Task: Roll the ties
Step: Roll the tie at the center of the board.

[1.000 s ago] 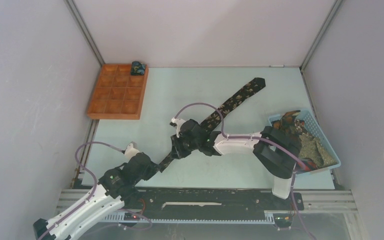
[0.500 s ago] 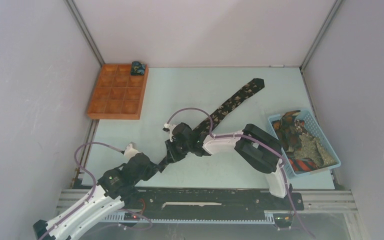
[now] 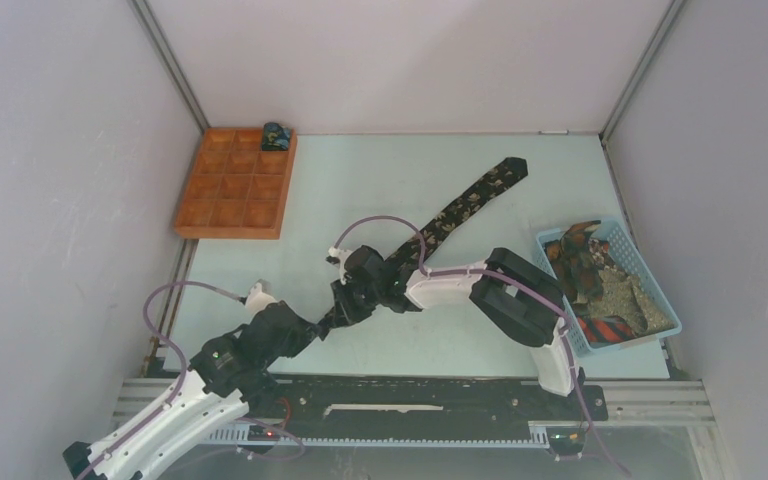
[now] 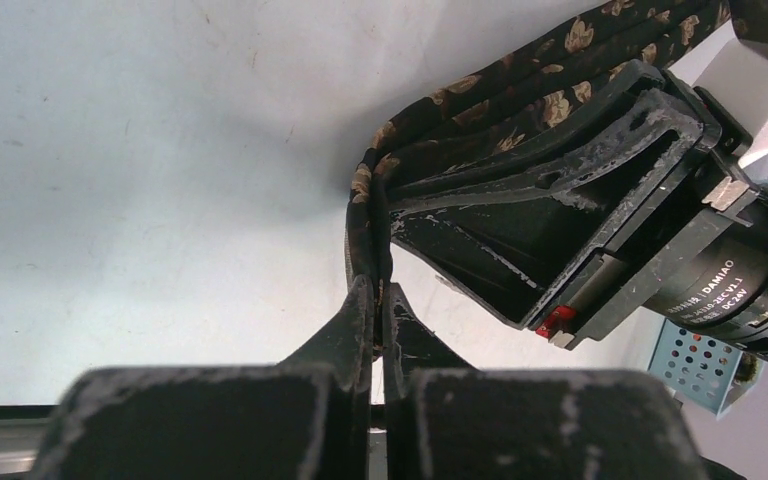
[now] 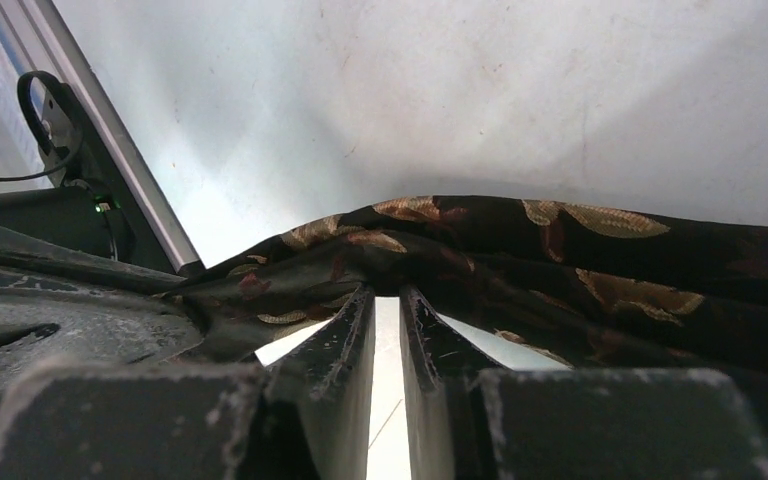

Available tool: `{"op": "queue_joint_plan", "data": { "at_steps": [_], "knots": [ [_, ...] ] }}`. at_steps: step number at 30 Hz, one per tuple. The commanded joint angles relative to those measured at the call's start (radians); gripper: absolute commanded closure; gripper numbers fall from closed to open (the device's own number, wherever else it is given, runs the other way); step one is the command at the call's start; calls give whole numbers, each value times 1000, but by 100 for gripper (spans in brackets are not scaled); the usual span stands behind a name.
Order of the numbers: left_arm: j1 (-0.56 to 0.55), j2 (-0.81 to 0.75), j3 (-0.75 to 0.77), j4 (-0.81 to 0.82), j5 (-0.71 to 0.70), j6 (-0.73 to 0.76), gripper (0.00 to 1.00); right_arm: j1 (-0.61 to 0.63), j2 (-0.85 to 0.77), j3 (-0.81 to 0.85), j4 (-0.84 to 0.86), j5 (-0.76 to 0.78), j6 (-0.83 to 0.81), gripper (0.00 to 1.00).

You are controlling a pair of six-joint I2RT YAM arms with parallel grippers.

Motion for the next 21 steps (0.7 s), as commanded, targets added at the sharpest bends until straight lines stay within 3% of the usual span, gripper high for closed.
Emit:
{"op": "queue_joint_plan", "data": {
  "at_steps": [1,21],
  "knots": [
    [-1,8,43,6,-26,-19,100,-14,-48,32,-10,35,-26,82],
    [-1,34,53,28,-30,-20,100,-8,-23,84,-12,15,-35,84]
  ]
}}
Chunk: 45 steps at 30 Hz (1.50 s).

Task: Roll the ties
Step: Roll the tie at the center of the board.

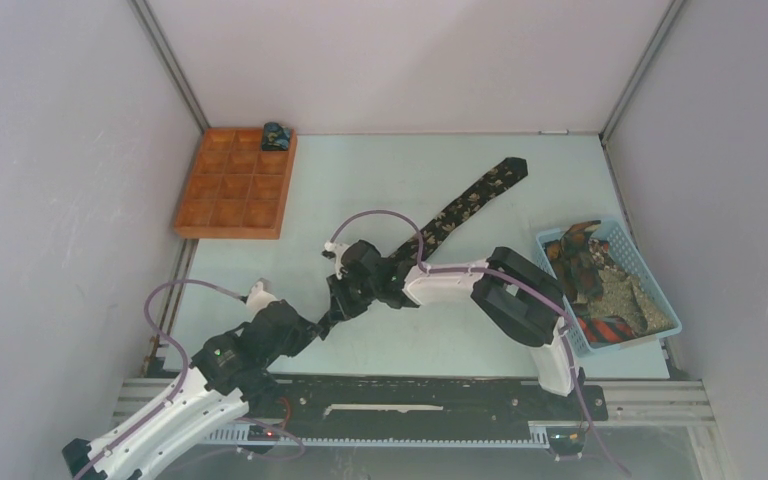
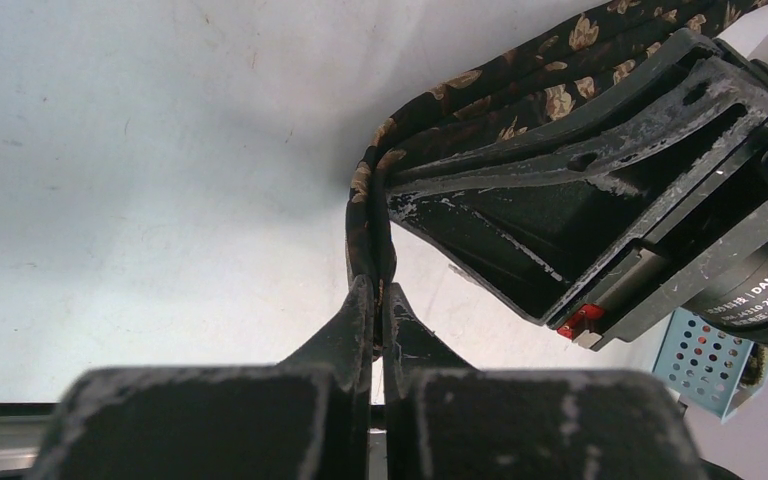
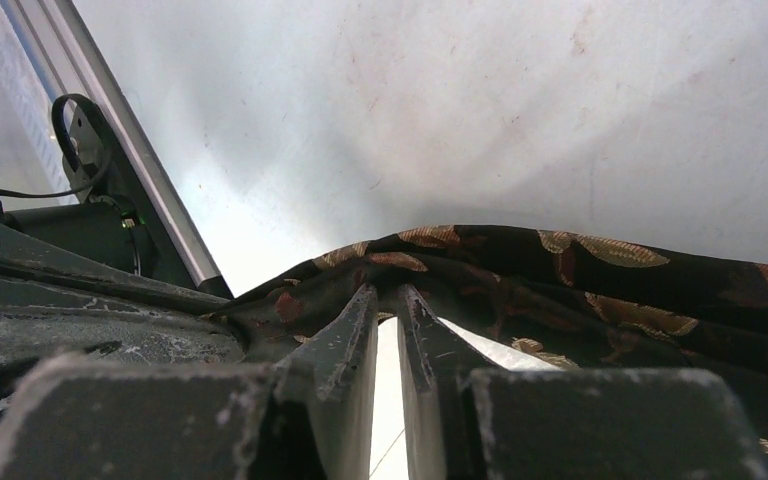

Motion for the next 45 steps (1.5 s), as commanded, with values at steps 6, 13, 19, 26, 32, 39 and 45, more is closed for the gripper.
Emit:
{"op": "queue_joint_plan", "data": {
  "at_steps": [6,13,19,26,32,39,45],
  "knots": [
    [-2,1,51,17,-39,-20,100,3,17,44,22,-12,-9,86],
    [-1,27,64,41,-39,-14,100,6,102,80,31,-48,-9,87],
    [0,55,79,56,-55,-5,100,4,88,80,14,-51,-17,88],
    [31,127,90,111,-56,27,100,-10,12,80,-11,-70,-21,87],
    [75,187,86,171,-28,57,100,-31,-28,79,-27,-82,-26,86],
    [113,254,75,240,9,88,100,-68,-79,78,-116,-56,-48,86],
    [136,306,69,303,31,109,100,-102,-147,28,-154,-4,-71,86]
  ]
}}
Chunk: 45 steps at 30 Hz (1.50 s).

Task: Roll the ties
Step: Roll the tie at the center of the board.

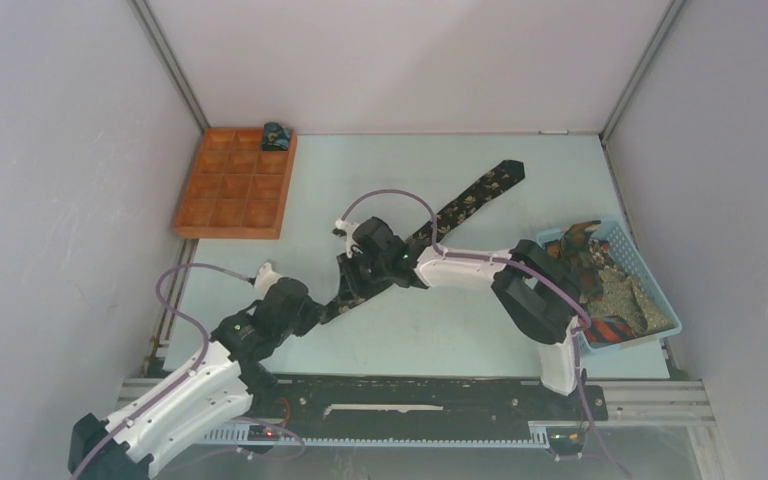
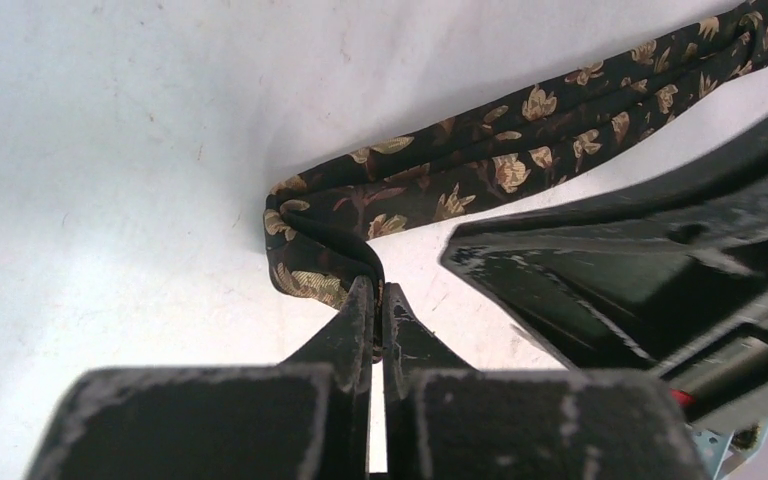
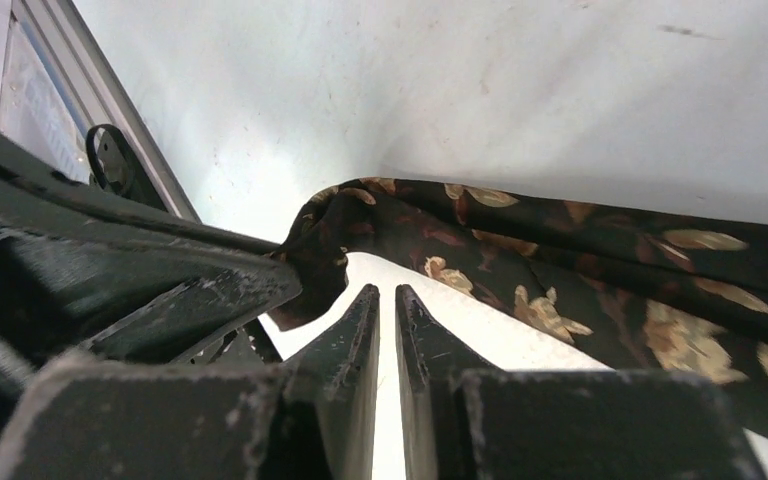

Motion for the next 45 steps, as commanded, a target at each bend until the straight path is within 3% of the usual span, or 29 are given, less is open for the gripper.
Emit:
{"op": "queue_joint_plan", "data": {
  "at_steps": [1,13,26,29,32,35,39,45],
  "knots": [
    [22,40,18,90,17,42,100,-28,-104,-41,-22,40,-28,86],
    [39,241,11,263,78,58,100,-62,-179,-159,-14,63,-21,86],
    [54,370,13,369,86,63,100,-58,-192,-171,-11,60,-18,86],
    [58,379,1,396,94,63,92,-54,-194,-170,-5,57,-17,85],
    [60,378,-5,413,91,63,67,-49,-194,-170,3,52,-16,85],
    [60,375,-7,415,85,63,48,-44,-193,-171,16,45,-10,83],
    [62,365,-11,413,80,54,47,-33,-189,-171,37,39,-3,80],
    [62,337,-31,407,61,22,52,-34,-167,-169,101,18,31,69]
  ]
}}
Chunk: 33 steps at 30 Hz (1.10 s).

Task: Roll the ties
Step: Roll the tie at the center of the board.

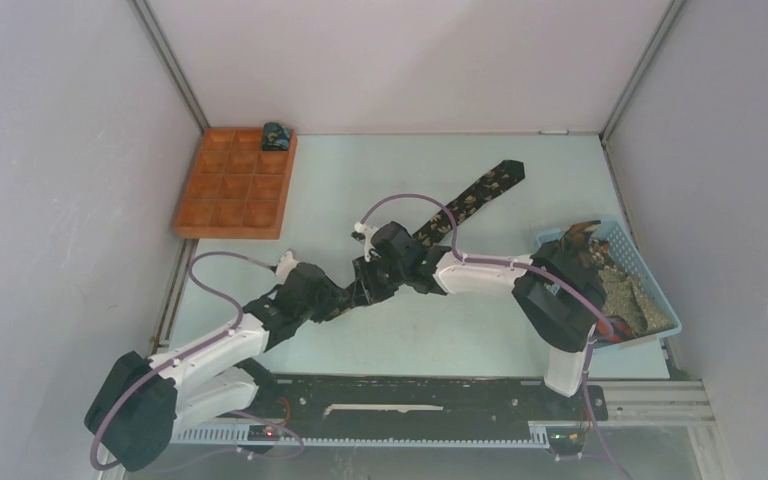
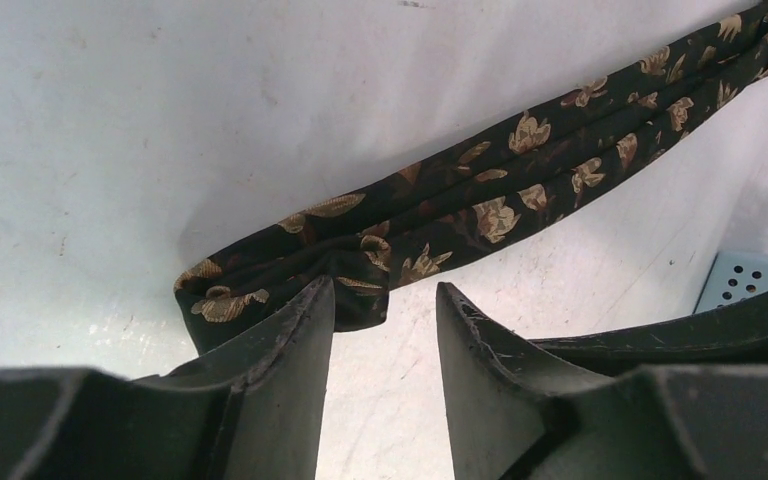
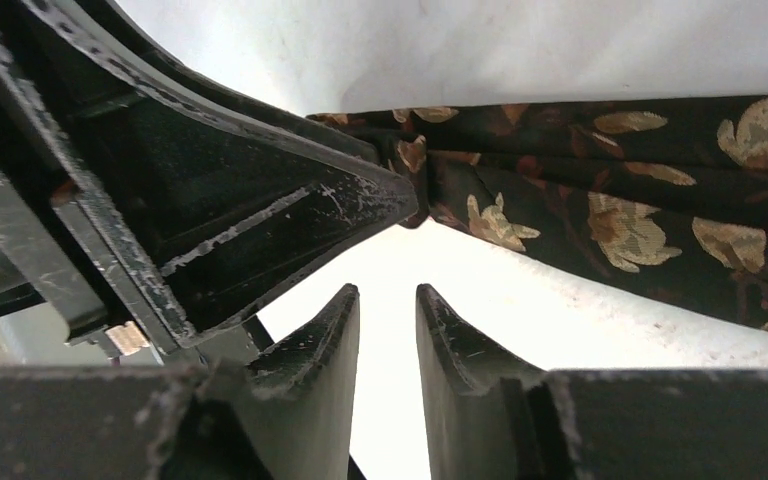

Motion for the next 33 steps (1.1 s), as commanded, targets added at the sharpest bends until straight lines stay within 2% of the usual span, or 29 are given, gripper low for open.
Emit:
{"op": "queue_joint_plan", "data": {
  "at_steps": [1,6,13,18,22,27,33],
  "knots": [
    [7,-34,-16,1,-34,-21,53,2,-21,1,102,-22,34,68],
    [13,-78,-21,-31,-54,-26,55,0,6,2,153,-49,68,67],
    [29,-143,-34,-56,-73,-20,56,1,50,44,143,-59,73,67],
    [31,-198,-26,-133,-96,-16,73,4,57,60,138,-66,74,67],
    [33,-278,-27,-205,-121,-6,76,9,71,79,132,-69,74,67],
    [33,-374,-28,-306,-140,19,89,15,63,94,112,-68,67,68],
    [33,-397,-72,-296,-113,41,97,21,51,108,102,-72,66,68]
  ]
}}
